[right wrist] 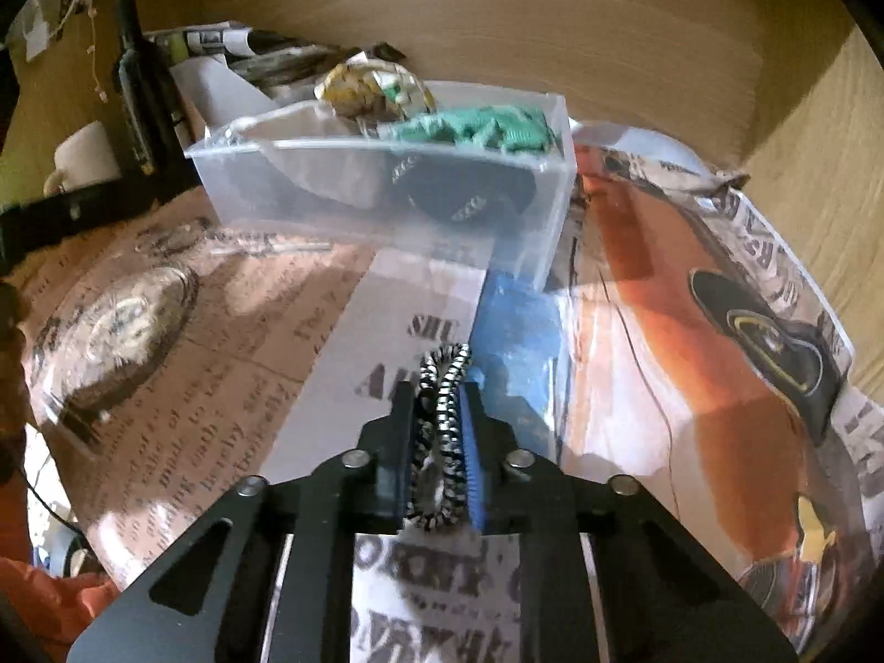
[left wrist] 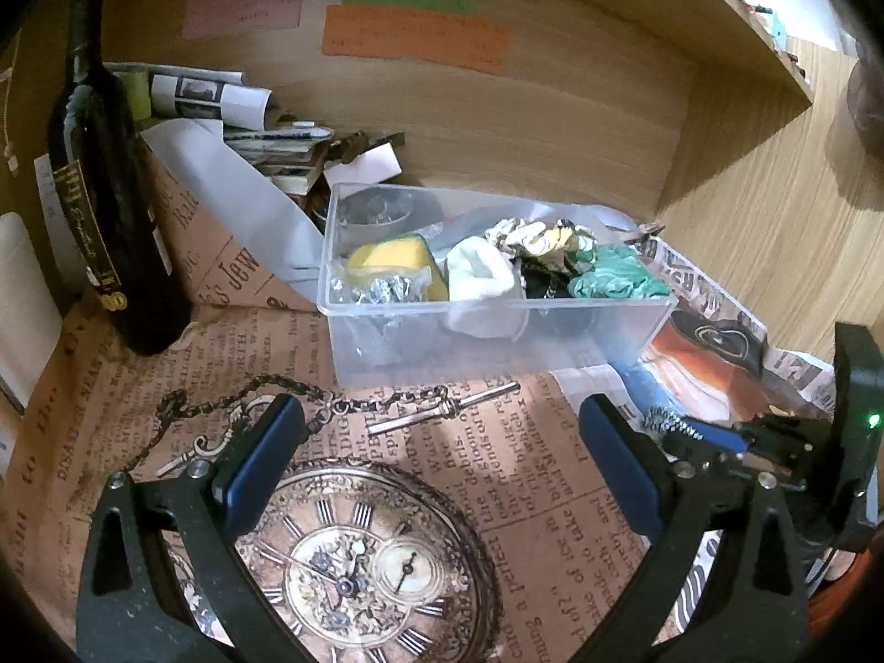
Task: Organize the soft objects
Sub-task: 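Grasp the black-and-white braided bracelet with the right tool, then drop the braided bracelet into the clear box with the right tool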
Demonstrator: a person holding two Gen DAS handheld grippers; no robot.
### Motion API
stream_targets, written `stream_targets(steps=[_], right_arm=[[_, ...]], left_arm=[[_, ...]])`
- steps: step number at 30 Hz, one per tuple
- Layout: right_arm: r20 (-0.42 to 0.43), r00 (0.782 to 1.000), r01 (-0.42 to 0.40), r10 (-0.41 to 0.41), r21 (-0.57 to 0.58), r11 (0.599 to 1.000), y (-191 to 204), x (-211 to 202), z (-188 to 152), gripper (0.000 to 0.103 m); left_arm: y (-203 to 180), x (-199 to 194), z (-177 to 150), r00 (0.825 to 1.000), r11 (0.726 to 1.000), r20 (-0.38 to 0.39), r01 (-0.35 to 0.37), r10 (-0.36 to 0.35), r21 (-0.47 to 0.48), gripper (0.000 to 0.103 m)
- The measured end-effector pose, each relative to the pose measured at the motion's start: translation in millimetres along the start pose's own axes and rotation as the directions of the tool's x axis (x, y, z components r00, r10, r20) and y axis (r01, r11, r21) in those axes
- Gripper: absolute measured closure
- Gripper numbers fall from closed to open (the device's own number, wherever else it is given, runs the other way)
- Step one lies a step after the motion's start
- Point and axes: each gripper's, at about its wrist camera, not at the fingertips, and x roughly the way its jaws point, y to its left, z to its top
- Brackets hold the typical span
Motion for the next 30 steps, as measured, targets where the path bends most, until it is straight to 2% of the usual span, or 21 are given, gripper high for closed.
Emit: stream_targets(steps=[6, 11, 15, 18, 22, 23, 25, 27, 30], right_arm=[[0.119, 0.993, -0.016, 0.019, -0.028, 0.999, 8, -18, 32, 0.09], [0.235, 0.972, -0.016, 0.025, -0.038, 0.999, 13, -30, 67, 0.09], [0.293, 0.955, -0.026, 0.035, -0.034, 0.999, 11, -25, 98, 0.09], [0.297, 0.955, -0.015, 0.023, -0.03, 0.999, 8, -11, 114, 0.089], [0.25, 0.968, -0.015, 0.016, -0.005, 1.0, -2, 17, 126, 0.089], [0.227, 0.974, -0.009, 0.008, 0.003, 1.0, -4, 26, 127, 0.086], [0.181, 0.983, -0.005, 0.003, 0.008, 1.0, -7, 41, 127, 0.074], [0.145, 0.989, -0.006, 0.004, 0.011, 1.0, -9, 51, 125, 0.058], [0.111, 0.994, -0.009, 0.008, 0.002, 1.0, -8, 56, 122, 0.052]], left_arm=[[0, -9, 16, 0.996, 0.999, 0.076, -0.039, 0.037, 0.022, 0.002], [-2, -15, 29, 0.989, 0.997, 0.133, -0.062, 0.056, 0.041, 0.002], [-3, -18, 35, 0.984, 0.996, 0.167, -0.074, 0.065, 0.047, 0.002], [-3, -21, 36, 0.979, 0.995, 0.19, -0.087, 0.075, 0.052, 0.002], [-4, -22, 37, 0.975, 0.993, 0.206, -0.097, 0.083, 0.06, 0.002], [-5, -22, 37, 0.975, 0.993, 0.205, -0.096, 0.082, 0.061, 0.002], [-5, -21, 37, 0.976, 0.994, 0.204, -0.096, 0.082, 0.061, 0.002], [-5, -20, 38, 0.976, 0.994, 0.202, -0.094, 0.08, 0.058, 0.002], [-5, -21, 38, 0.976, 0.995, 0.202, -0.089, 0.076, 0.054, 0.002]])
